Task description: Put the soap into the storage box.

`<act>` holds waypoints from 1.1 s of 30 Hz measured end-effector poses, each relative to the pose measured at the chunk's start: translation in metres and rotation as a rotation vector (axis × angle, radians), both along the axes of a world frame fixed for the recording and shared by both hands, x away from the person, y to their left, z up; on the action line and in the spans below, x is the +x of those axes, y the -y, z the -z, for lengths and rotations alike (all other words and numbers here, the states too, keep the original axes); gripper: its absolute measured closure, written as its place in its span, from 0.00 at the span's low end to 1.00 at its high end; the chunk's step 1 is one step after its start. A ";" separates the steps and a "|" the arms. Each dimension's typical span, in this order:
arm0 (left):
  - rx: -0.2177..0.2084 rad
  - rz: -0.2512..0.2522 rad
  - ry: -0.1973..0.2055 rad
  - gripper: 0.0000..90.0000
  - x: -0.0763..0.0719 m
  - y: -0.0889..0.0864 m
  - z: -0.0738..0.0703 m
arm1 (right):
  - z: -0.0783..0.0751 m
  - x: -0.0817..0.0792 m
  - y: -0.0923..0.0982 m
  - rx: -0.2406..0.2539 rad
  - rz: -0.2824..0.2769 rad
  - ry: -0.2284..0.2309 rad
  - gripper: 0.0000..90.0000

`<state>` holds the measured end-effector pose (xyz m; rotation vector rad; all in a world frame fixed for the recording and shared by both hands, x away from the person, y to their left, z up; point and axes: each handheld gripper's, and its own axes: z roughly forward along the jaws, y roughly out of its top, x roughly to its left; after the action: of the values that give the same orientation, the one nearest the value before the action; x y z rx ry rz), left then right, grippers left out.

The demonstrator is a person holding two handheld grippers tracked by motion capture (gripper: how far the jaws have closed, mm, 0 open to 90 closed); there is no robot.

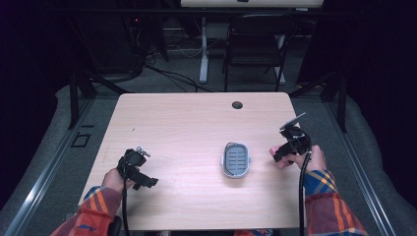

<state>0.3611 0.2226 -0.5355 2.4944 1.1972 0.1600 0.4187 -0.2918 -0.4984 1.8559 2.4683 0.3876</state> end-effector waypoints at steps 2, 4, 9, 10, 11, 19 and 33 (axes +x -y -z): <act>0.000 0.000 0.000 0.00 0.000 0.000 0.000 | -0.003 0.001 0.000 -0.011 -0.029 -0.020 0.41; 0.001 0.000 -0.001 0.00 0.000 0.000 0.000 | -0.004 0.000 -0.002 -0.012 -0.030 -0.017 0.41; 0.002 0.004 -0.005 0.00 0.000 0.001 0.000 | -0.005 -0.001 -0.004 -0.006 -0.043 -0.021 0.41; 0.001 0.003 -0.005 0.00 0.000 0.001 0.001 | -0.004 -0.002 -0.005 0.002 -0.030 -0.010 0.41; 0.001 0.002 -0.005 0.00 0.000 0.001 0.001 | -0.006 -0.002 -0.006 -0.004 -0.042 -0.013 0.41; 0.002 -0.002 0.004 0.00 0.000 0.000 0.000 | -0.011 -0.004 -0.014 0.002 -0.075 -0.013 0.41; 0.002 -0.003 0.001 0.00 0.000 0.000 0.000 | -0.015 -0.007 -0.027 0.002 -0.109 -0.006 0.41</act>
<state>0.3614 0.2226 -0.5355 2.4937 1.2011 0.1636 0.4114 -0.2644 -0.4835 1.7306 2.5814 0.3880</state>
